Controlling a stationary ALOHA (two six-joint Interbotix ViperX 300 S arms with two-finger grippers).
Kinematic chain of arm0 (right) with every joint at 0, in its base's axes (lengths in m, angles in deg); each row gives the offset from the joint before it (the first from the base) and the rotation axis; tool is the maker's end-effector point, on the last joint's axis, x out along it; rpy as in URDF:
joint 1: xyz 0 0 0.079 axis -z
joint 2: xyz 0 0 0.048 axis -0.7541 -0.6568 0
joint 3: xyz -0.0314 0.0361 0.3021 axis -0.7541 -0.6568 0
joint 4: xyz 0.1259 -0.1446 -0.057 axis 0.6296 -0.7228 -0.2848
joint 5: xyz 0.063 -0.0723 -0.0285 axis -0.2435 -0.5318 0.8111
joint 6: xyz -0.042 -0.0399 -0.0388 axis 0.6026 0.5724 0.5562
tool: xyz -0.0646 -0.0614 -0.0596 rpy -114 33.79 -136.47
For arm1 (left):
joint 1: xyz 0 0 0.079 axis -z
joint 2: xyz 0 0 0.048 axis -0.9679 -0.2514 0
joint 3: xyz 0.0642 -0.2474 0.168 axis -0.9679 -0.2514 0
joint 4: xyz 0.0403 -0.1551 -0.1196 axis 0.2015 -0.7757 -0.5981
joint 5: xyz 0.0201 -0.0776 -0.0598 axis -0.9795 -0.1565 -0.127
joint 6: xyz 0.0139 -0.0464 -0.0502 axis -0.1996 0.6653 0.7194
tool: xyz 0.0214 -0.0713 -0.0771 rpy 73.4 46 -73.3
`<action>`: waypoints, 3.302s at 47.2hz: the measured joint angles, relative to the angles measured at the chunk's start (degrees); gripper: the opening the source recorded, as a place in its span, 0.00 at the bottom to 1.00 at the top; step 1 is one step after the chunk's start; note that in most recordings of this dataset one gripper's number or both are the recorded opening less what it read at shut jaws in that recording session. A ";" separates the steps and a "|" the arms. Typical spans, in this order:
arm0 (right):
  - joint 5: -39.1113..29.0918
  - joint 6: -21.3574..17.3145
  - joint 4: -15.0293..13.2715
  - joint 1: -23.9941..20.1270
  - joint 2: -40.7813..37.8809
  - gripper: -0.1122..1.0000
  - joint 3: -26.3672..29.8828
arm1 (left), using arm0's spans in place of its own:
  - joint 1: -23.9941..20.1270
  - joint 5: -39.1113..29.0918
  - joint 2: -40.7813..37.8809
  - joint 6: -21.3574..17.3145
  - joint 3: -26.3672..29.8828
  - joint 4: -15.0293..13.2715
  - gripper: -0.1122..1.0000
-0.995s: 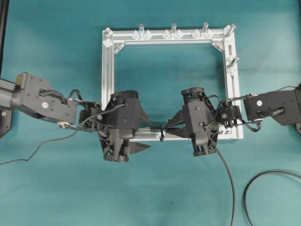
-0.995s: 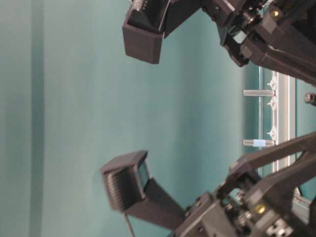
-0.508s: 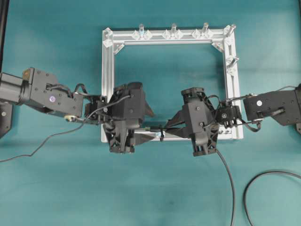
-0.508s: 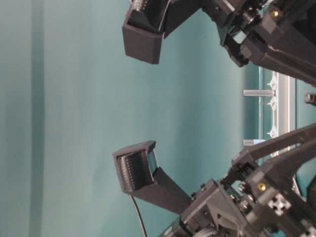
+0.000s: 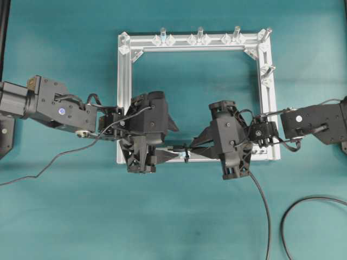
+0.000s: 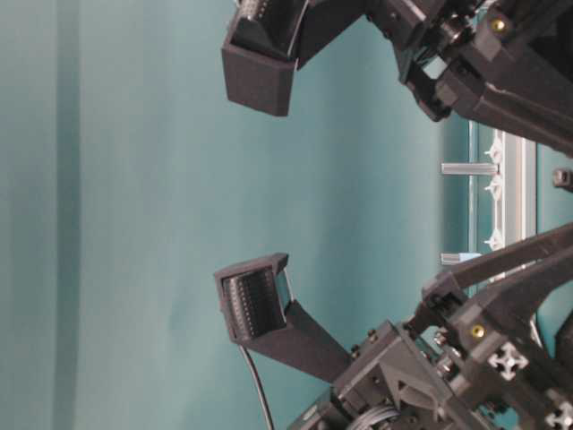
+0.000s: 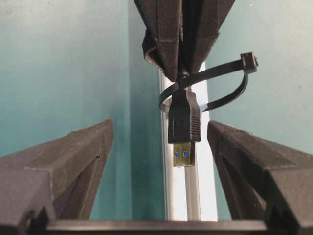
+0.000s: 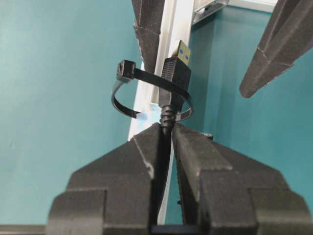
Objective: Insert the wire through the string loop located in the center.
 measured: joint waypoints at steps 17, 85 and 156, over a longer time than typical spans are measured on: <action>0.00 0.00 0.00 0.00 0.00 0.20 0.00 | 0.97 0.00 -0.53 0.00 -0.09 0.00 0.81; 0.62 -0.09 0.00 0.00 0.00 0.20 -0.09 | 1.67 0.18 -2.20 0.00 -0.18 0.00 0.27; -3.43 -4.13 0.09 0.00 0.88 0.75 0.79 | 1.49 -0.35 -0.26 0.09 -1.41 0.00 0.18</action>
